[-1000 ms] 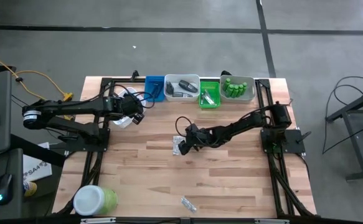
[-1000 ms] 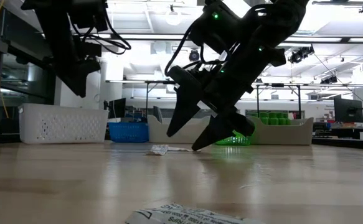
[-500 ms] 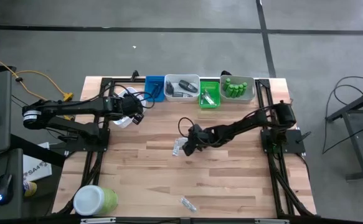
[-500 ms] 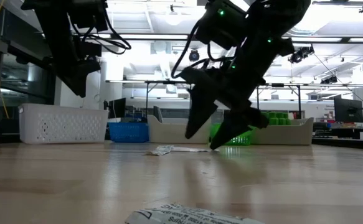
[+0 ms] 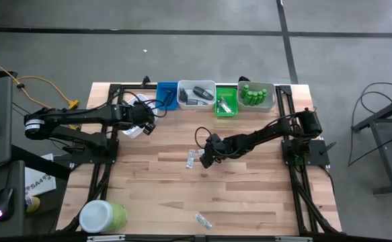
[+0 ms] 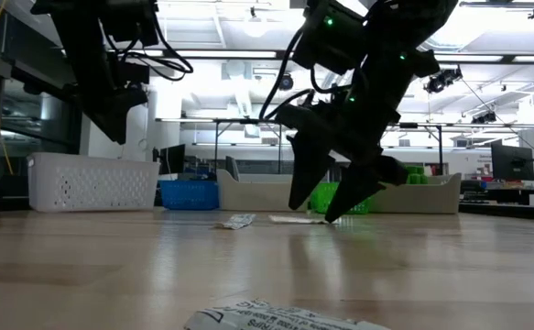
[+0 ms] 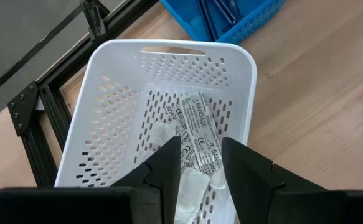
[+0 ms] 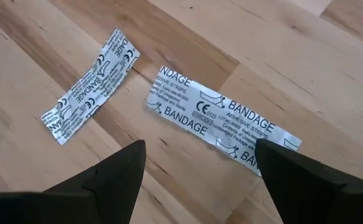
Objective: Pick & Place Travel size toiletries
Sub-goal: Put the bandage pack into the left white bin
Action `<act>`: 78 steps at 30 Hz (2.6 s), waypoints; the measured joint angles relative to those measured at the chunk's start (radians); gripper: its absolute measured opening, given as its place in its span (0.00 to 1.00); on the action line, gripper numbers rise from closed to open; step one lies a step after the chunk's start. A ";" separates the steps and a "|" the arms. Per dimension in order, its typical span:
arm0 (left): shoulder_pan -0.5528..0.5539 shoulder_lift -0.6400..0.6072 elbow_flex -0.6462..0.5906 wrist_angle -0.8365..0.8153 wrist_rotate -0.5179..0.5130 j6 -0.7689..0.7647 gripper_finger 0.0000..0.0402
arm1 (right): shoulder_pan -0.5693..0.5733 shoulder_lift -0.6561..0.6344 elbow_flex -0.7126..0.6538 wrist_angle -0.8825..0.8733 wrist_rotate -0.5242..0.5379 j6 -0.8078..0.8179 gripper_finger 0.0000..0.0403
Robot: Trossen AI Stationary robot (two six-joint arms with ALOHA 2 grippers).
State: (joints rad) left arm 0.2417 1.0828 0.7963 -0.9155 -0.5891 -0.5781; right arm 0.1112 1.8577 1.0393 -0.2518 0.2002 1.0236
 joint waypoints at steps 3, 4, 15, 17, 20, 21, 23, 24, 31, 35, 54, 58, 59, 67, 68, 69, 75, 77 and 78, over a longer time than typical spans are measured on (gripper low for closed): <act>0.000 0.000 0.000 0.000 0.000 0.000 0.29 | 0.000 0.000 0.000 0.000 0.000 0.001 0.74; 0.000 0.000 0.000 0.001 0.000 0.000 0.29 | 0.000 0.000 0.000 0.000 0.000 0.001 0.74; 0.000 0.000 0.000 0.001 0.000 -0.001 0.29 | 0.004 -0.078 0.002 -0.016 0.024 -0.006 0.74; 0.000 0.000 0.000 0.001 -0.001 -0.002 0.29 | 0.012 -0.096 0.002 -0.025 0.062 -0.006 0.74; 0.000 0.000 0.000 0.001 -0.001 -0.002 0.29 | 0.038 -0.115 0.002 -0.048 0.148 0.015 0.74; 0.000 0.000 0.000 0.001 0.000 -0.002 0.29 | 0.049 -0.117 0.001 -0.049 0.188 0.029 0.74; 0.000 0.000 0.000 0.001 0.001 -0.002 0.29 | 0.076 -0.118 0.002 -0.040 0.281 0.055 0.74; 0.000 0.000 0.000 0.001 0.001 -0.002 0.29 | 0.089 -0.118 0.002 -0.040 0.327 0.065 0.74; 0.000 0.000 0.000 0.002 0.003 -0.002 0.29 | 0.158 -0.088 0.002 -0.031 0.505 0.149 0.74; 0.000 0.000 0.000 0.002 0.003 -0.002 0.29 | 0.170 -0.069 0.002 -0.031 0.509 0.182 0.74; 0.000 0.000 0.000 0.006 0.005 -0.002 0.29 | 0.155 0.054 0.003 0.025 0.472 0.216 0.74; 0.000 0.000 0.000 0.005 0.005 -0.002 0.29 | 0.155 0.095 0.001 0.029 0.464 0.236 0.74; 0.000 0.000 0.000 0.006 0.005 -0.002 0.29 | 0.155 0.099 0.002 0.028 0.466 0.239 0.74; 0.000 0.000 0.000 0.005 0.005 -0.002 0.29 | 0.145 0.125 0.005 0.020 0.474 0.251 0.67; 0.000 0.000 0.000 0.006 0.005 -0.002 0.29 | 0.144 0.125 0.005 0.014 0.472 0.250 0.64; 0.000 0.000 0.000 0.005 0.006 -0.002 0.29 | 0.144 0.125 0.005 0.007 0.470 0.243 0.62; 0.000 0.000 0.001 0.005 0.006 -0.002 0.29 | 0.134 0.124 0.005 -0.028 0.428 0.199 0.46; 0.000 0.000 0.001 0.005 0.006 -0.002 0.29 | 0.130 0.124 0.005 -0.046 0.414 0.190 0.41; 0.000 0.000 0.001 0.005 0.006 -0.002 0.29 | 0.129 0.124 0.005 -0.053 0.408 0.182 0.39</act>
State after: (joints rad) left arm 0.2417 1.0832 0.7971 -0.9100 -0.5831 -0.5800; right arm 0.2398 1.9821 1.0443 -0.3051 0.6079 1.2057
